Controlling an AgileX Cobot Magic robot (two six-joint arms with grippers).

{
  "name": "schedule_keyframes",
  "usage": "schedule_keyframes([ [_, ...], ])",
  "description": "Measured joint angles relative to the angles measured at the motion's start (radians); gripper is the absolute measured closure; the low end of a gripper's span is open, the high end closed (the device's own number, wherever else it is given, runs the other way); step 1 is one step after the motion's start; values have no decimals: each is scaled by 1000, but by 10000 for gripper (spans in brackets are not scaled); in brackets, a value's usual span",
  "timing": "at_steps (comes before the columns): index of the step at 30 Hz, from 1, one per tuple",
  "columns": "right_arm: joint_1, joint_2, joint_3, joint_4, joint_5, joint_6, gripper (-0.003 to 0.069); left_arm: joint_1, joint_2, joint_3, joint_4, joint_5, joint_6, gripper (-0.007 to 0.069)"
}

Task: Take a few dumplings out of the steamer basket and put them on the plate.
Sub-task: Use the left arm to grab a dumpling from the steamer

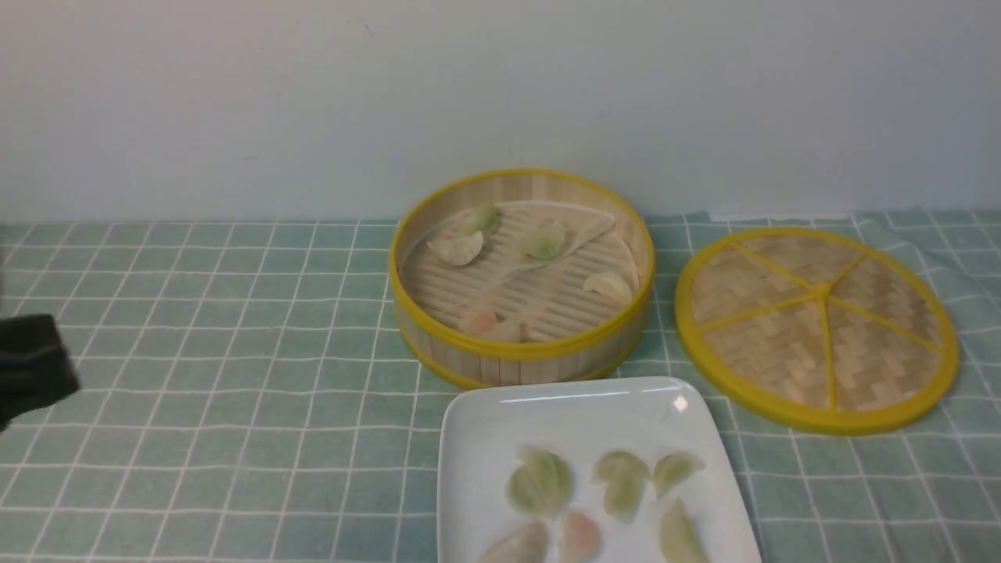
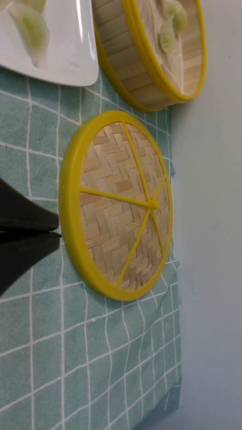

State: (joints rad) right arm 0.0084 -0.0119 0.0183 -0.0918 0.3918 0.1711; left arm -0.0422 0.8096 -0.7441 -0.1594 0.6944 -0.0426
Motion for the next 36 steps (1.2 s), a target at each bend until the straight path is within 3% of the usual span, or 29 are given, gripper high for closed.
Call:
schedule_keyframes([
  [8, 0, 0, 0, 0, 0, 0, 673, -13, 536, -424, -74, 252, 305, 631],
  [12, 0, 0, 0, 0, 0, 0, 673, -98, 788, -691, -81, 315, 408, 631],
  [18, 0, 0, 0, 0, 0, 0, 673, -220, 1032, -1013, -19, 382, 429, 631],
  [27, 0, 0, 0, 0, 0, 0, 673, -253, 1337, -1364, -8, 430, 440, 630],
  [31, 0, 0, 0, 0, 0, 0, 673, -257, 1479, -1477, -28, 421, 470, 567],
  [36, 0, 0, 0, 0, 0, 0, 673, -272, 1572, -1505, -19, 362, 523, 377],
])
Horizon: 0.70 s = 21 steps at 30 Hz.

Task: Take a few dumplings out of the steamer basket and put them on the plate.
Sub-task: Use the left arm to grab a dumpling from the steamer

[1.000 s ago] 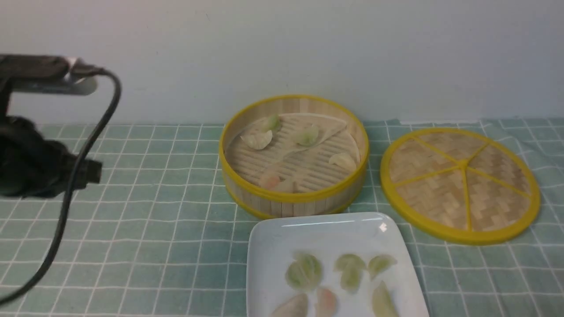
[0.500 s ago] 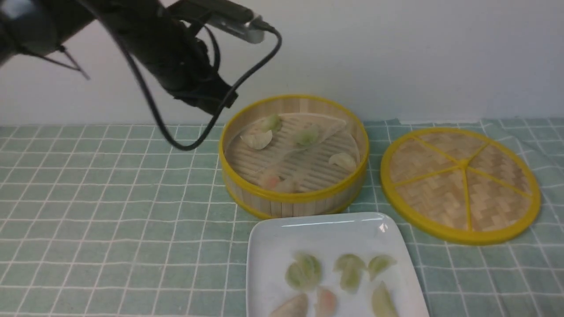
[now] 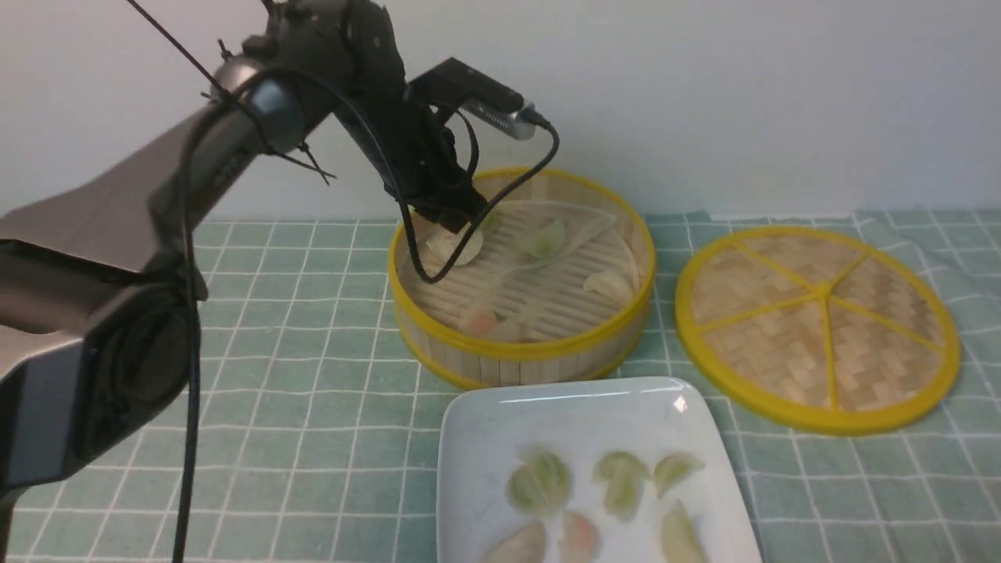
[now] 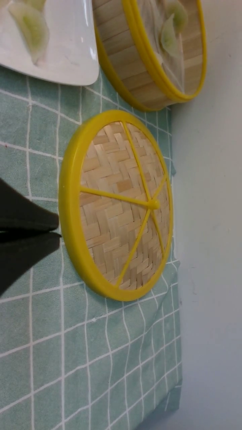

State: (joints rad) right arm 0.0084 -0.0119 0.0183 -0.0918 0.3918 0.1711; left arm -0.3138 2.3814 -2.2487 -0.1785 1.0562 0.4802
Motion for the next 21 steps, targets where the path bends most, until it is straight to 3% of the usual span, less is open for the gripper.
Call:
schedule_keyframes([
  [2, 0, 0, 0, 0, 0, 0, 673, -9, 28, 0, 15, -36, 13, 281],
  [7, 0, 0, 0, 0, 0, 0, 673, -23, 76, -2, 39, -105, 22, 143],
  [12, 0, 0, 0, 0, 0, 0, 673, -27, 106, -2, 60, -137, 22, 119],
  [17, 0, 0, 0, 0, 0, 0, 673, -27, 116, -6, 72, -144, 19, 177],
  [19, 0, 0, 0, 0, 0, 0, 673, -28, 116, -6, 72, -138, 3, 245],
  [21, 0, 0, 0, 0, 0, 0, 673, -31, 116, -8, 78, -133, -38, 361],
])
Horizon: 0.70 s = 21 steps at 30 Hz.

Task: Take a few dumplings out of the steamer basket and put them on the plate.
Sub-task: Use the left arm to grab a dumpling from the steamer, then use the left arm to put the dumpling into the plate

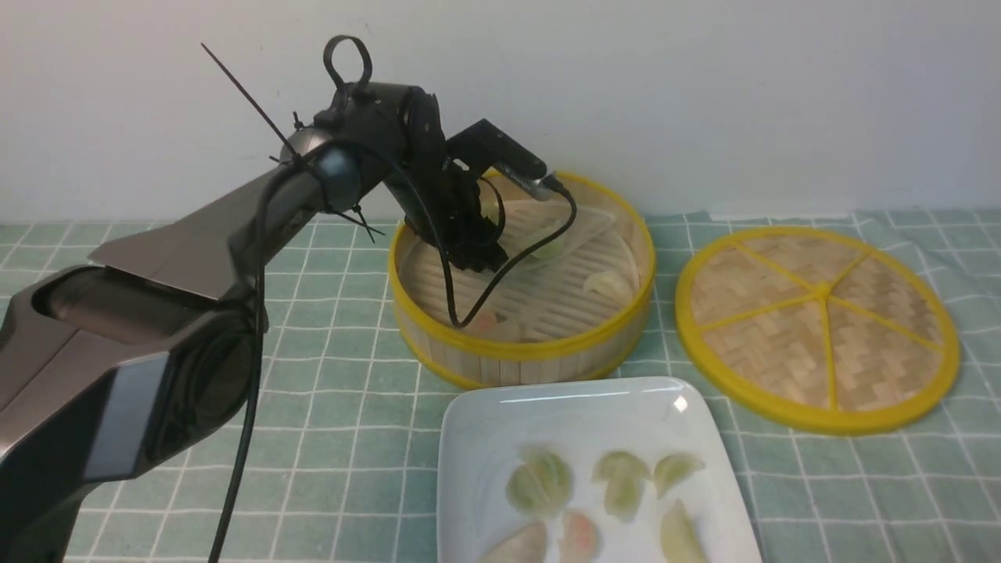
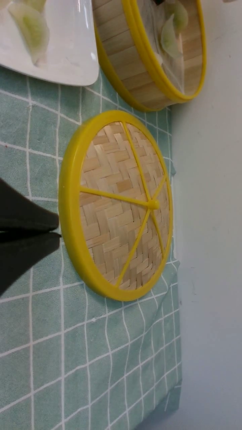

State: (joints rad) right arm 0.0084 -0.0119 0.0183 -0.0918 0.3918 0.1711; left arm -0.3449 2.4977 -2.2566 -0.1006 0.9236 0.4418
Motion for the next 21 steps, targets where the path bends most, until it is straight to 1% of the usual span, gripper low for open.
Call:
schedule_keyframes([
  [4, 0, 0, 0, 0, 0, 0, 673, -5, -21, -25, 42, 91, -65, 357],
  [8, 0, 0, 0, 0, 0, 0, 673, -15, -105, -70, 78, 260, -98, 357],
  [12, 0, 0, 0, 0, 0, 1, 673, -17, -186, -79, 68, 303, -106, 357],
  [13, 0, 0, 0, 0, 0, 2, 673, -17, -232, -67, 49, 308, -125, 357],
  [15, 0, 0, 0, 0, 0, 2, 673, -17, -294, -25, 7, 309, -153, 357],
  [19, 0, 0, 0, 0, 0, 2, 673, -24, -416, 136, -74, 308, -181, 357],
  [21, 0, 0, 0, 0, 0, 2, 673, -62, -544, 342, -113, 308, -181, 357],
])
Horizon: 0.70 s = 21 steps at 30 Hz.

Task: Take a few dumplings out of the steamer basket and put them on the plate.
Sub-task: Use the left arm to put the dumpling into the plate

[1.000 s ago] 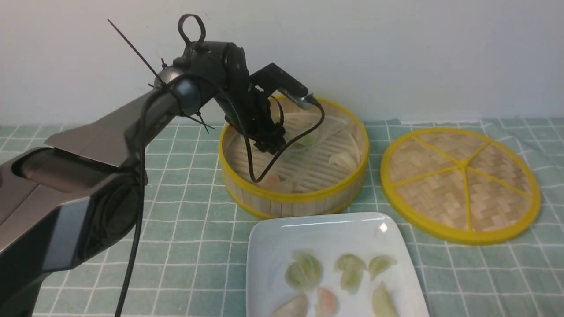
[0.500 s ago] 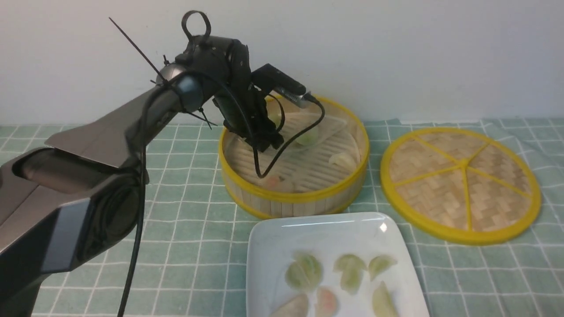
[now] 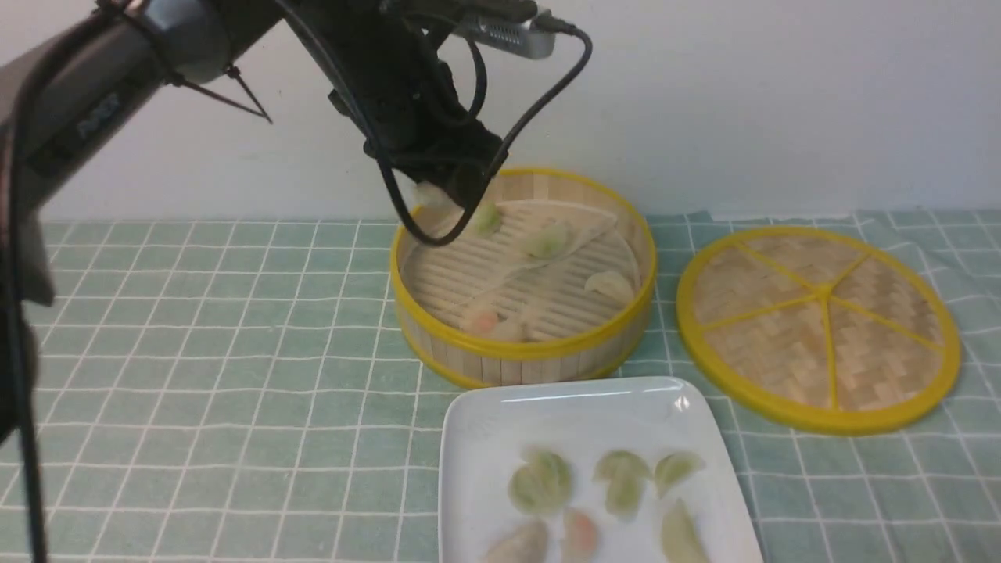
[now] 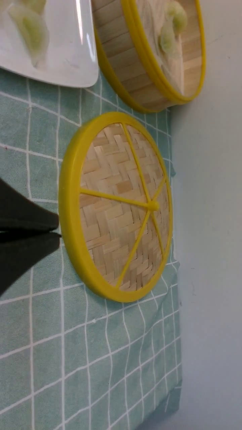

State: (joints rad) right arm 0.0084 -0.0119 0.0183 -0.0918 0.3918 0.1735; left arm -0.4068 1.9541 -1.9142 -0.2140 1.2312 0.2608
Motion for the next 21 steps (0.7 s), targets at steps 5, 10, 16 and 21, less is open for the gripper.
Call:
schedule_keyframes([
  [5, 0, 0, 0, 0, 0, 0, 673, -100, -111, 262, -10, -3, 25, 357],
  [10, 0, 0, 0, 0, 0, 0, 673, -217, -96, 429, -18, -150, 31, 357],
  [16, 0, 0, 0, 0, 0, 0, 673, -289, -4, 444, 0, -370, 32, 357],
  [21, 0, 0, 0, 0, 0, 0, 673, -296, 46, 444, 15, -502, 31, 355],
])
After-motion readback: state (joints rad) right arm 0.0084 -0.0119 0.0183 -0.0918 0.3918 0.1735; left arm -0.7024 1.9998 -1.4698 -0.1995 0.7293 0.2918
